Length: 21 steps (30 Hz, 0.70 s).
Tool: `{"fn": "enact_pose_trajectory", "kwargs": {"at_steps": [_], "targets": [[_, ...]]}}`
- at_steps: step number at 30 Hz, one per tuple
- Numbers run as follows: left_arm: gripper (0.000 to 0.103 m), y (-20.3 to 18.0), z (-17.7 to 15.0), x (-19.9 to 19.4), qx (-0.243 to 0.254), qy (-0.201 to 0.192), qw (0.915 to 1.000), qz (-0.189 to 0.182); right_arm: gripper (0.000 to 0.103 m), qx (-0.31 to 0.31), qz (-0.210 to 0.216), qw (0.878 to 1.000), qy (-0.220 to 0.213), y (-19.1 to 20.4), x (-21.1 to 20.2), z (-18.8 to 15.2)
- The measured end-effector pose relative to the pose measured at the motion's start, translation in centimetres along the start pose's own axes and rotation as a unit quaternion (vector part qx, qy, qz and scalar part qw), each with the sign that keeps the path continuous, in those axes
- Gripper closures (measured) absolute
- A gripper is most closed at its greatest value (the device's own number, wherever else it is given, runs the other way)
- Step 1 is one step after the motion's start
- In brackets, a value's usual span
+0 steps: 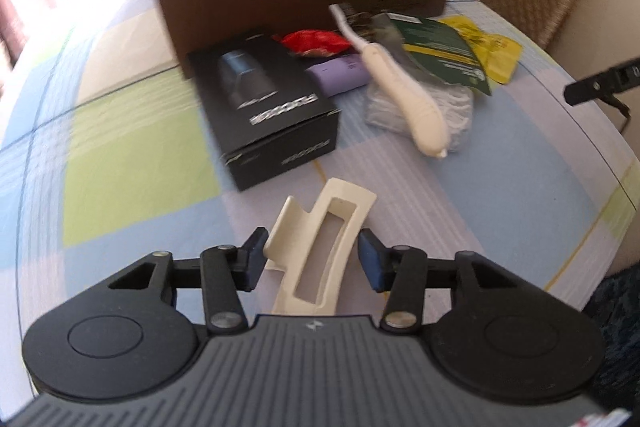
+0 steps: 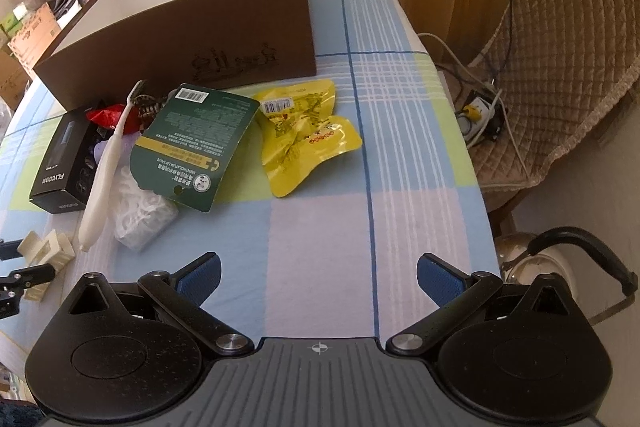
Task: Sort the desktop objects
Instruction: 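Close the left tool on the cream hair claw clip while the right tool approaches the yellow packet, then lift the clip with the left tool while the right tool grasps the yellow snack packet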
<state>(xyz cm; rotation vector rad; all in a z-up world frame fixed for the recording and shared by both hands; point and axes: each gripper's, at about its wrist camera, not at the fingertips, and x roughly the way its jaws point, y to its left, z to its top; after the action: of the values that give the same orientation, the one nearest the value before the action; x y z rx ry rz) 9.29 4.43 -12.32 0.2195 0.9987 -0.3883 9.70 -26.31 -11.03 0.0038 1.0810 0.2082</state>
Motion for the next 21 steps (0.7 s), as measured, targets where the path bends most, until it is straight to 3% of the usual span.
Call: {"fn": "enact_pose_trajectory", "kwargs": {"at_steps": [4, 6, 8, 13, 18, 21], "targets": [[0.064, 0.3, -0.8, -0.7, -0.028, 0.005, 0.9995, 0.014, 0.002, -0.008, -0.003, 1.0, -0.002, 0.0, 0.1, -0.1], [0.06, 0.0, -1.0, -1.0, -0.027, 0.001, 0.9996, 0.013, 0.002, -0.009, -0.004, 1.0, -0.001, 0.0, 0.2, -0.1], [0.048, -0.2, -1.1, -1.2, -0.024, -0.003, 0.9997, 0.008, 0.002, -0.01, -0.005, 1.0, 0.0, -0.1, 0.3, -0.1], [0.045, -0.6, -0.6, -0.7, -0.014, -0.005, 0.9997, 0.018, 0.002, -0.013, -0.004, 1.0, -0.001, -0.1, 0.1, -0.4], [0.05, -0.6, -0.2, 0.2, 0.003, 0.0, 0.9996, 0.029, 0.002, -0.011, -0.005, 1.0, -0.003, -0.3, -0.1, -0.7], [0.063, -0.4, -0.3, 0.6, 0.0, 0.007, 0.9997, 0.024, 0.002, -0.011, 0.0, 1.0, -0.008, -0.4, -0.3, -0.9]]}}
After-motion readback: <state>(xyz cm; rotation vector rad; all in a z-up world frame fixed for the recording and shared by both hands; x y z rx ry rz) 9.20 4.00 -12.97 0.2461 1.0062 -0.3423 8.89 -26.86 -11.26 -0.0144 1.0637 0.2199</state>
